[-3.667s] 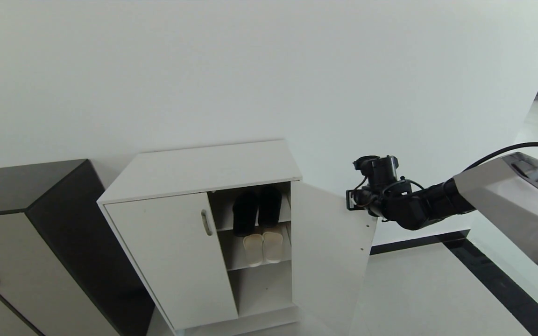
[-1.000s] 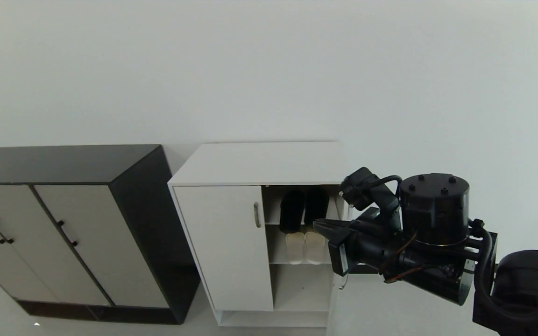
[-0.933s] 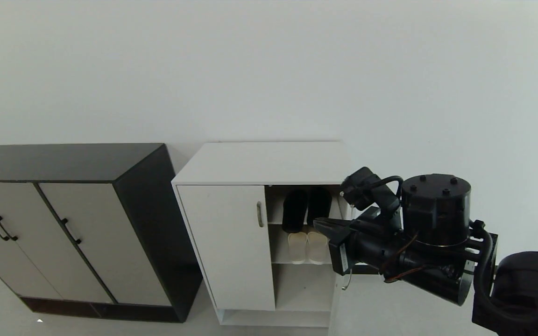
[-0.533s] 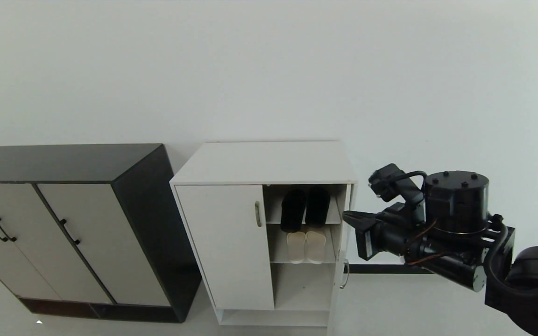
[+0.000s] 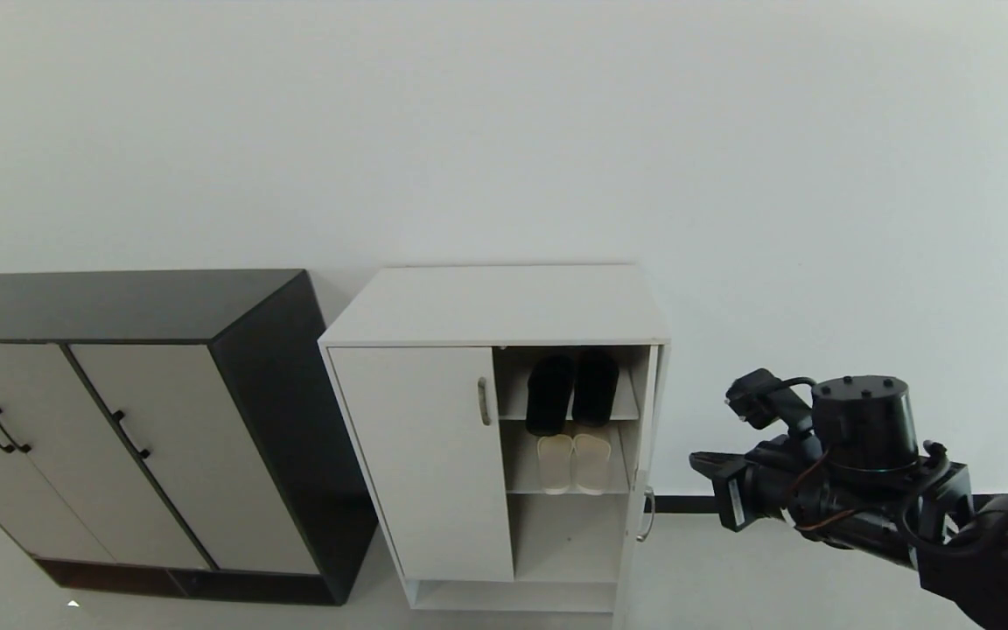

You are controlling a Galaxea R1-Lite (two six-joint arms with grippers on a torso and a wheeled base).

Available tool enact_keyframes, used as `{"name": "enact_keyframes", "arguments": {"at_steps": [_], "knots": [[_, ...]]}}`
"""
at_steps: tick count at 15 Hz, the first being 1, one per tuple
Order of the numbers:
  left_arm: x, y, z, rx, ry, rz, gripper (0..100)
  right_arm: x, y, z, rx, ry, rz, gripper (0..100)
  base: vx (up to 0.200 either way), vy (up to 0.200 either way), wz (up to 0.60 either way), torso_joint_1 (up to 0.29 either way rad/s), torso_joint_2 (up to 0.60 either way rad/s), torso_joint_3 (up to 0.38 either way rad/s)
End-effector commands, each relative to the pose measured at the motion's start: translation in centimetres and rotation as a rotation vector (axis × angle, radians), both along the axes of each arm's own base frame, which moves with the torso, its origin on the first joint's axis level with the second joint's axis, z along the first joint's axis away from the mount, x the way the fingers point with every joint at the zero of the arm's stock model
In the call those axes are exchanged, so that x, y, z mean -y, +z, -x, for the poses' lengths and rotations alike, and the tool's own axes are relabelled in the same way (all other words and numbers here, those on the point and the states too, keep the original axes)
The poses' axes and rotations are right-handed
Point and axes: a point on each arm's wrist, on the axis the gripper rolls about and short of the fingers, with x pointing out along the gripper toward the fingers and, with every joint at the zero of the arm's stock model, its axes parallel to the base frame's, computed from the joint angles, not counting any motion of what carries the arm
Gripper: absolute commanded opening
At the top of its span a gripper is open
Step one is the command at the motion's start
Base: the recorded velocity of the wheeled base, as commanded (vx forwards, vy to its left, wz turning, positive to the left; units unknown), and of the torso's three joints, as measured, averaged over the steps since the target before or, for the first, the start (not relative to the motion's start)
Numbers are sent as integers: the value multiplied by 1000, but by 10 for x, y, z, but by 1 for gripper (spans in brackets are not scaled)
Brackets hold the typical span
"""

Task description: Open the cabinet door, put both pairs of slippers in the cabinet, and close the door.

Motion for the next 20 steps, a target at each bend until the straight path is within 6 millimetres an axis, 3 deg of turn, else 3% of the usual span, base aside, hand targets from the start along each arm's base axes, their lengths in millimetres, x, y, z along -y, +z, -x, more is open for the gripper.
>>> {"name": "enact_keyframes", "arguments": {"at_steps": [1,9,14,20], "knots": [[0,0,0,-1,0,0,0,-10,-30,-13,-39,10,25,0,0,0,0,0,0,0],[0,0,0,-1,0,0,0,-43,-62,-55,-36,29,21,0,0,0,0,0,0,0],[0,0,0,-1,-1,-2,0,-59,-68,-72,-14,40,5,0,0,0,0,0,0,0],[0,0,0,-1,-1,-2,0,-90,-67,-94,-7,72,-15,0,0,0,0,0,0,0]]}}
